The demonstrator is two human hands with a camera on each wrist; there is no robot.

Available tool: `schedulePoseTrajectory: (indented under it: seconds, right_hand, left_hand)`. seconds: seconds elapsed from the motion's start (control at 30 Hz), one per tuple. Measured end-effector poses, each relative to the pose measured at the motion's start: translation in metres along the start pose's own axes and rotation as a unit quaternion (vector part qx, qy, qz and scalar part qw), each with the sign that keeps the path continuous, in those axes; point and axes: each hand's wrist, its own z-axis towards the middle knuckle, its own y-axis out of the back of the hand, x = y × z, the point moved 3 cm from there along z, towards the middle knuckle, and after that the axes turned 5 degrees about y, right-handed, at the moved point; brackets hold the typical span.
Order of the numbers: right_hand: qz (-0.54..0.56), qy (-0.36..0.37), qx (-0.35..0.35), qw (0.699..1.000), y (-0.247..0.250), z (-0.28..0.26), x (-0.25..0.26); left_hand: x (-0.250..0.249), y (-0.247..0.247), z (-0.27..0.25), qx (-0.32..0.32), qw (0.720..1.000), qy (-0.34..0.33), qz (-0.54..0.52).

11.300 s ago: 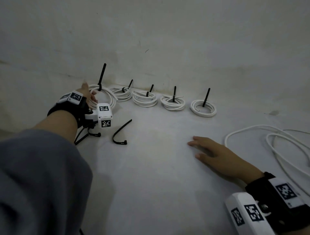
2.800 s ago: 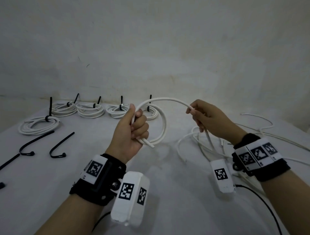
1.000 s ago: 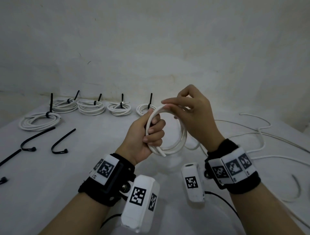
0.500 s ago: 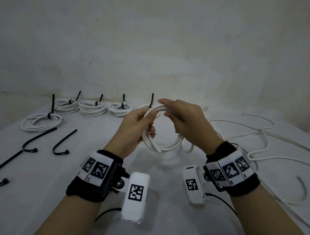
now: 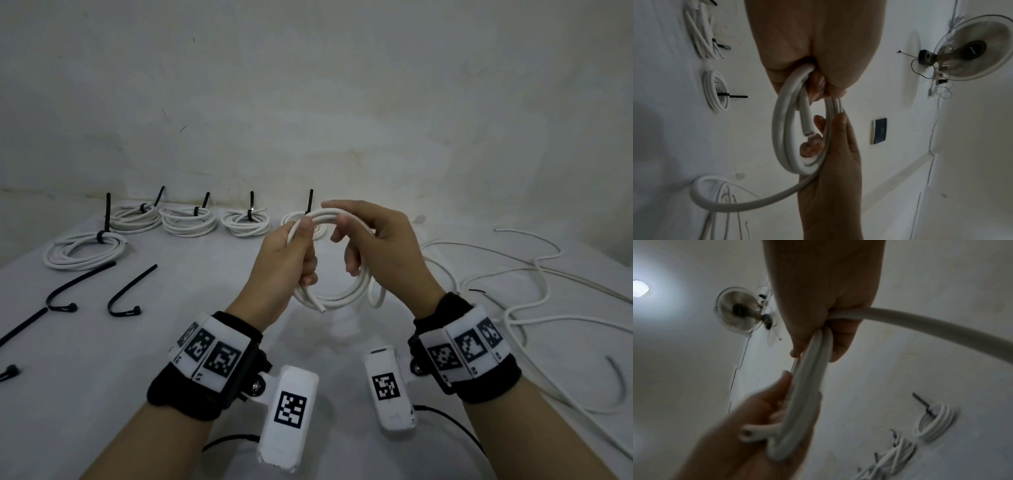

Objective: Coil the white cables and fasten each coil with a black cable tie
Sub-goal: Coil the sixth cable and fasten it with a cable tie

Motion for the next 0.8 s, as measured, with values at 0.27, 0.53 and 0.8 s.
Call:
schedulePoseTrajectory:
  seconds: [0.27,0.53,0.8]
  right_hand:
    - [0.308,-0.256,0.038,0.916,-0.009,-0.015,-0.006]
    - [0.319,-0.298,-0.07,0.897,-0.003,-0.026,-0.013]
    - [0.38,-0.278,-0.18,0.864,0.002,-0.027,-0.007]
  left_hand:
    - [0.001,-0.004,0.0,0.003,1.0,0.006,-0.013]
    - [0.006,-0.011,-0.002,0.061,0.995,0.08,-0.013]
    - [0.045,0.001,-0.013,0.125,0.908,0.33,0.226]
